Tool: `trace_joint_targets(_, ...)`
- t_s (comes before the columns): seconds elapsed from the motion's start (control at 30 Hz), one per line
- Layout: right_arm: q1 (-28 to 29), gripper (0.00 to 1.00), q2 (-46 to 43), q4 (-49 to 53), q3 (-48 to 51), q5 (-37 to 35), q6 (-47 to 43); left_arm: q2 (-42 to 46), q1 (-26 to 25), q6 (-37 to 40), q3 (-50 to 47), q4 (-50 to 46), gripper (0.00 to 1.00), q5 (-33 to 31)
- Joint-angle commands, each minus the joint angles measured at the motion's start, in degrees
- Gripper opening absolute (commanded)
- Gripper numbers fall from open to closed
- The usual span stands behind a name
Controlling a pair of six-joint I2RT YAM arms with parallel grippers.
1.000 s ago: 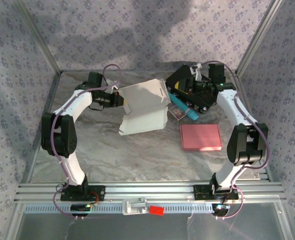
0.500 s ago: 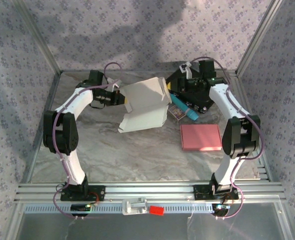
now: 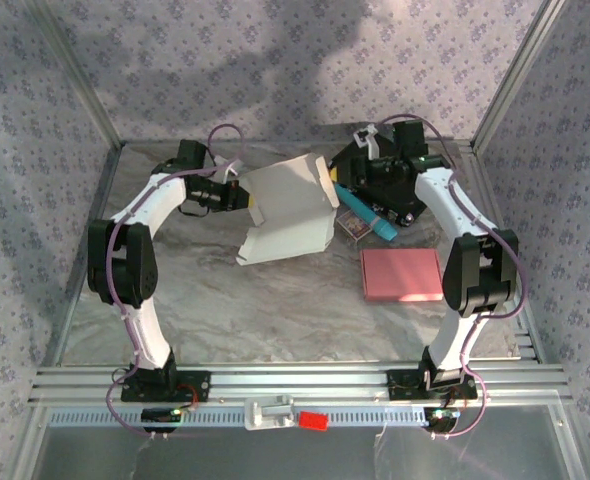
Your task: Fold the paper box
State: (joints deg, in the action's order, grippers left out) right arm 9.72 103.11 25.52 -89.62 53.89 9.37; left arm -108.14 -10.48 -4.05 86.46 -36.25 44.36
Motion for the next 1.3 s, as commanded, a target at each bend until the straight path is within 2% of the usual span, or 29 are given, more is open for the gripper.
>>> trace_joint_targets(0.0, 0.4, 0.37, -1.4, 1.3, -1.7, 1.5, -1.6, -0.8, 0.2, 1.4, 2.2, -1.2, 0.00, 2.3)
trace_joint_targets(0.3, 1.9, 0.37, -0.9, 2.4, -3.2, -0.1, -2.6, -1.0, 0.2, 1.7, 2.8, -2.1, 0.00, 2.0)
trace_joint_targets(0.67, 0.2, 0.38, -4.2, 0.8, -0.9, -1.3, -1.9, -1.1, 0.2, 1.9, 3.1, -2.3, 0.00, 2.1)
trace_joint_targets(0.93, -0.4, 0.38, -2.6, 2.4, -2.0, -0.8, -3.6, -1.2, 0.2, 1.9, 3.1, -2.3, 0.00, 2.4)
trace_joint_targets(1.1, 0.8, 0.38, -1.2, 4.0, -3.4, -0.3, -4.6, -1.4, 0.1, 1.9, 3.4, -2.3, 0.00, 2.4)
trace_joint_targets(1.27, 2.4, 0.38, -1.7, 4.2, -3.0, -2.8, -5.3, -1.4, 0.1, 1.9, 3.5, -2.3, 0.00, 2.5)
